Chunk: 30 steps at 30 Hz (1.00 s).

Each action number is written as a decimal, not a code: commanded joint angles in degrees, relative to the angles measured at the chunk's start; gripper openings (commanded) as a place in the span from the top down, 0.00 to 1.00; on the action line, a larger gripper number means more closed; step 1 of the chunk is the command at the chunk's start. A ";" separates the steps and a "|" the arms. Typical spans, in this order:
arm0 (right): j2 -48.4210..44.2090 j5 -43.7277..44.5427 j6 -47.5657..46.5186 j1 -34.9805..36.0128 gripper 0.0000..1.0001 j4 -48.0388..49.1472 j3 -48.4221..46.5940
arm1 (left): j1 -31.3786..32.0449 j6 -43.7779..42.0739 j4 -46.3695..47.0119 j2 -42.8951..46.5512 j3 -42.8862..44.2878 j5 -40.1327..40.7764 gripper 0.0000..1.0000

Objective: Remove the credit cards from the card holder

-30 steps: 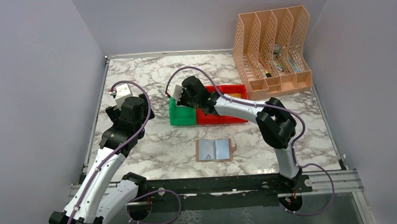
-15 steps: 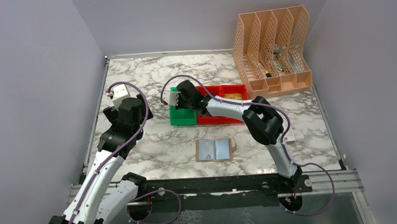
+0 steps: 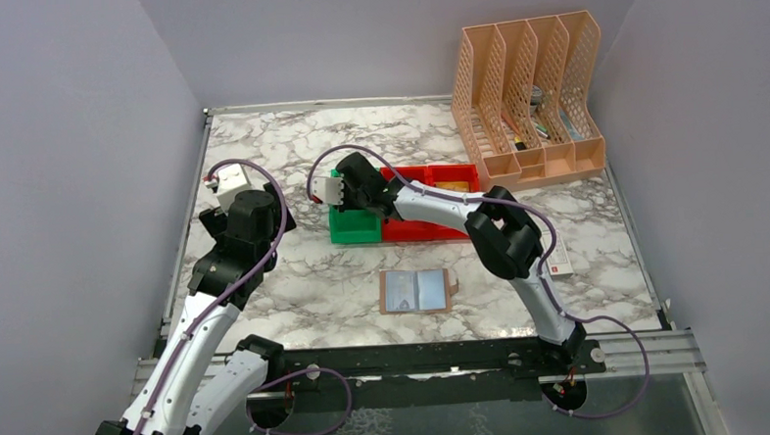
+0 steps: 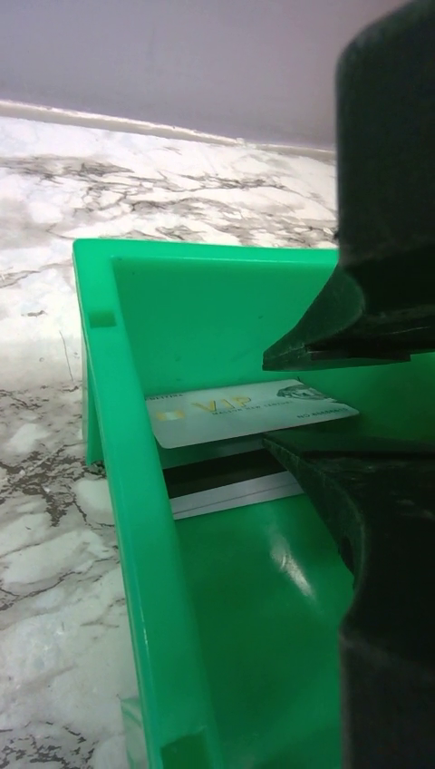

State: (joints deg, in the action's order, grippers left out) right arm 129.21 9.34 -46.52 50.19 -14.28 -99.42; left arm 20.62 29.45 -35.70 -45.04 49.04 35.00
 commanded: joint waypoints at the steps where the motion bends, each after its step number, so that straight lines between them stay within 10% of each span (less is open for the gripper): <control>1: 0.65 -0.08 1.69 0.34 0.69 -2.44 -1.28 | -0.50 -0.01 -0.42 0.36 -0.61 0.26 0.01; 30: 2.25 -0.18 5.96 0.34 0.66 -5.66 -4.16 | -0.75 -0.72 0.10 -0.58 -0.82 -1.83 0.01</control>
State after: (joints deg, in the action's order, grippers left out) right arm 129.75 9.39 -41.60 50.19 -18.70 -101.19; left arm 20.32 29.39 -35.68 -45.60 48.93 34.09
